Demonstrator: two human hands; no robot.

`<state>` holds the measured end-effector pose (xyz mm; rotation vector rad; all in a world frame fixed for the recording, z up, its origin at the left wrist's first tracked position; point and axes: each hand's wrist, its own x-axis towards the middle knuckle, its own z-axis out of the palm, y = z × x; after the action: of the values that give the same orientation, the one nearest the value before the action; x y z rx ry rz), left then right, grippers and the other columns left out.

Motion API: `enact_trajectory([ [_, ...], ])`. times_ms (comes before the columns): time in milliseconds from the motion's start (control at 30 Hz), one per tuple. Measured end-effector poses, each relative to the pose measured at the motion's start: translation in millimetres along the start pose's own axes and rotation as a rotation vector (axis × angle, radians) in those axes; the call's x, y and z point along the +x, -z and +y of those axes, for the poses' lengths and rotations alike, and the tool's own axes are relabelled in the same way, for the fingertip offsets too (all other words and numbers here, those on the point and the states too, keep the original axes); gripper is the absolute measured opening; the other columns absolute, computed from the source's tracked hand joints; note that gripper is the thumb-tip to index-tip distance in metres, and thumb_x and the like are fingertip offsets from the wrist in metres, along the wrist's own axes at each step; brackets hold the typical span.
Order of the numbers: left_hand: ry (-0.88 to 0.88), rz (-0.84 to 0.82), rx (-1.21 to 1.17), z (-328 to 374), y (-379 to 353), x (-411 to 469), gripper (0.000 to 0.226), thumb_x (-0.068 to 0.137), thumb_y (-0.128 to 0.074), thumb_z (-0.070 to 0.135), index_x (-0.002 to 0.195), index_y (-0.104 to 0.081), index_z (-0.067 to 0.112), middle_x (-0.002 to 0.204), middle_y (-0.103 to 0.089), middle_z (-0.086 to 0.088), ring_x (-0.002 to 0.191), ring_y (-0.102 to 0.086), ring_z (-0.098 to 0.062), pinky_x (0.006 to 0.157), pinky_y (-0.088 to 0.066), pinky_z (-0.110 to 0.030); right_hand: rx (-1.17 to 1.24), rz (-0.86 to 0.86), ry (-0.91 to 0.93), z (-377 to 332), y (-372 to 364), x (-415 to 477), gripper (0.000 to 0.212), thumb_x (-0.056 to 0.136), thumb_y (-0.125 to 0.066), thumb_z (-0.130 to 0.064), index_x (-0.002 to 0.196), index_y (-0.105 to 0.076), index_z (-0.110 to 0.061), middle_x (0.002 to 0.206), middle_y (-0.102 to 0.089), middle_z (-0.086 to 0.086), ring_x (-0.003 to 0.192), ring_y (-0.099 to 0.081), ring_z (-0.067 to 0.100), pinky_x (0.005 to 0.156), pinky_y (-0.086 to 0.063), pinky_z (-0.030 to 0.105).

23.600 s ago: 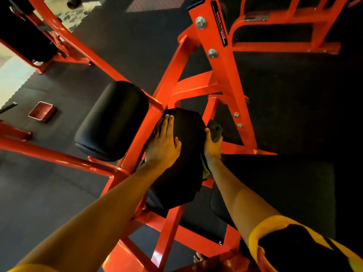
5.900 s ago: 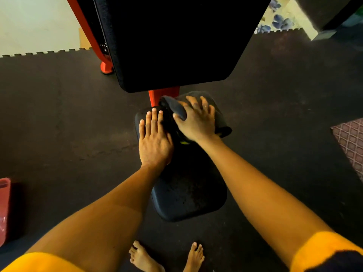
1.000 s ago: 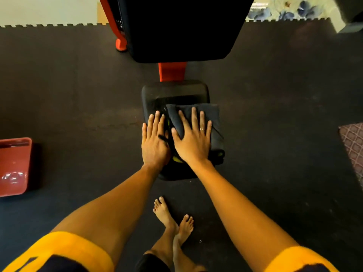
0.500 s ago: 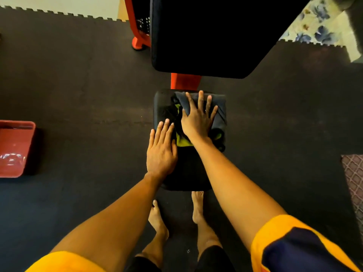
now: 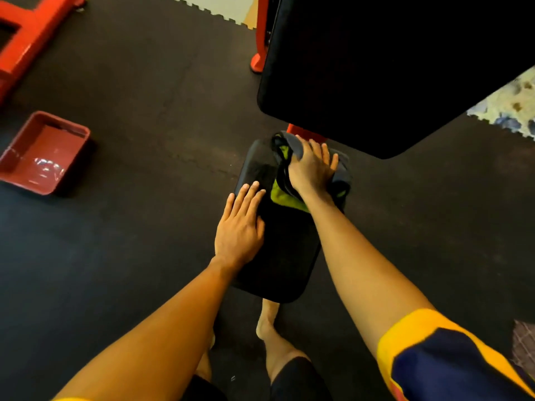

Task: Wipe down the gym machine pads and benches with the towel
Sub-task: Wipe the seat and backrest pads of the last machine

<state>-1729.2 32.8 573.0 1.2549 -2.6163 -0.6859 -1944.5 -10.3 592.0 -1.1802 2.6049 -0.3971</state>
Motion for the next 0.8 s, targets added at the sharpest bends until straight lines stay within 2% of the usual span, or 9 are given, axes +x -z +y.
enact_trajectory([
  [67, 0.059, 0.013, 0.018, 8.6, -3.9, -0.7, 0.058, 0.106, -0.023, 0.034, 0.162, -0.021, 0.019, 0.171, -0.007, 0.003, 0.158, 0.004, -0.013, 0.129, 0.001, -0.041, -0.032, -0.046, 0.048, -22.1, -6.4, 7.6, 0.052, 0.104, -0.049, -0.040, 0.155, -0.042, -0.036, 0.160, -0.042, -0.003, 0.153, -0.027, 0.026, 0.126, -0.009, 0.051],
  [133, 0.096, 0.033, 0.052, 12.3, -7.8, -1.3, 0.057, 0.108, -0.024, 0.036, 0.162, -0.022, 0.016, 0.170, -0.006, 0.001, 0.158, 0.003, -0.014, 0.129, -0.001, -0.043, -0.070, -0.072, 0.221, -24.7, -9.5, -8.4, 0.061, 0.101, -0.047, -0.053, 0.159, -0.036, -0.037, 0.165, -0.036, 0.001, 0.155, -0.024, 0.027, 0.126, -0.009, 0.053],
  [267, 0.141, 0.046, 0.039, 10.4, -9.6, -0.4, 0.061, 0.107, -0.028, 0.040, 0.162, -0.019, 0.017, 0.172, -0.002, -0.004, 0.158, 0.005, -0.017, 0.129, -0.008, -0.046, -0.180, -0.064, 0.558, 32.6, 8.9, -41.7, 0.079, 0.094, -0.042, -0.073, 0.162, -0.026, -0.037, 0.170, -0.024, 0.001, 0.159, -0.014, 0.027, 0.128, -0.007, 0.052],
  [367, 0.197, 0.072, 0.025, 13.9, -8.4, 0.1, 0.061, 0.107, -0.029, 0.046, 0.162, -0.021, 0.023, 0.172, 0.000, -0.007, 0.158, 0.004, -0.020, 0.129, -0.008, -0.044, -0.210, -0.055, 0.484, 37.5, 13.2, -17.0, 0.070, 0.096, -0.042, -0.070, 0.159, -0.032, -0.041, 0.166, -0.034, -0.003, 0.155, -0.027, 0.024, 0.126, -0.017, 0.050],
  [467, 0.207, 0.075, 0.049, 14.4, -8.1, 1.7, 0.063, 0.107, -0.026, 0.049, 0.163, -0.017, 0.024, 0.172, 0.002, -0.006, 0.158, 0.005, -0.020, 0.129, -0.008, -0.043, -0.175, -0.081, 0.282, -6.5, 4.5, 15.7, 0.061, 0.096, -0.045, -0.064, 0.152, -0.046, -0.038, 0.153, -0.051, -0.005, 0.144, -0.043, 0.023, 0.121, -0.025, 0.046],
  [533, 0.218, 0.085, 0.061, 14.7, -9.1, 2.4, 0.062, 0.107, -0.026, 0.048, 0.163, -0.018, 0.024, 0.172, 0.000, -0.007, 0.158, 0.004, -0.020, 0.129, -0.008, -0.042, -0.139, -0.163, 0.241, -37.3, -1.8, 27.6, 0.059, 0.097, -0.045, -0.064, 0.150, -0.048, -0.037, 0.151, -0.053, -0.004, 0.142, -0.045, 0.023, 0.120, -0.026, 0.045],
  [700, 0.235, 0.123, 0.074, 14.5, -13.8, 2.2, 0.057, 0.107, -0.032, 0.044, 0.158, -0.033, 0.018, 0.169, -0.017, -0.012, 0.158, -0.007, -0.024, 0.129, -0.011, -0.042, -0.283, -0.367, 0.759, -56.6, 1.3, 33.2, 0.069, 0.089, -0.035, -0.075, 0.149, -0.049, -0.042, 0.158, -0.042, -0.005, 0.150, -0.033, 0.023, 0.124, -0.020, 0.041],
  [767, 0.230, 0.103, 0.063, 12.9, -13.3, 1.7, 0.059, 0.108, -0.030, 0.045, 0.162, -0.024, 0.023, 0.171, -0.008, -0.008, 0.158, -0.001, -0.020, 0.129, -0.008, -0.041, -0.200, -0.413, 0.766, -58.1, 16.6, 45.6, 0.065, 0.091, -0.041, -0.072, 0.146, -0.052, -0.039, 0.151, -0.049, -0.007, 0.143, -0.043, 0.020, 0.110, -0.029, 0.029],
  [800, 0.228, 0.100, 0.064, 12.9, -12.5, 2.0, 0.059, 0.108, -0.029, 0.046, 0.163, -0.020, 0.024, 0.172, -0.004, -0.007, 0.158, 0.002, -0.019, 0.129, -0.008, -0.040, -0.137, -0.456, 0.664, -60.7, 23.2, 51.2, 0.059, 0.096, -0.047, -0.066, 0.147, -0.051, -0.037, 0.149, -0.052, -0.007, 0.140, -0.047, 0.021, 0.098, -0.031, 0.025],
])
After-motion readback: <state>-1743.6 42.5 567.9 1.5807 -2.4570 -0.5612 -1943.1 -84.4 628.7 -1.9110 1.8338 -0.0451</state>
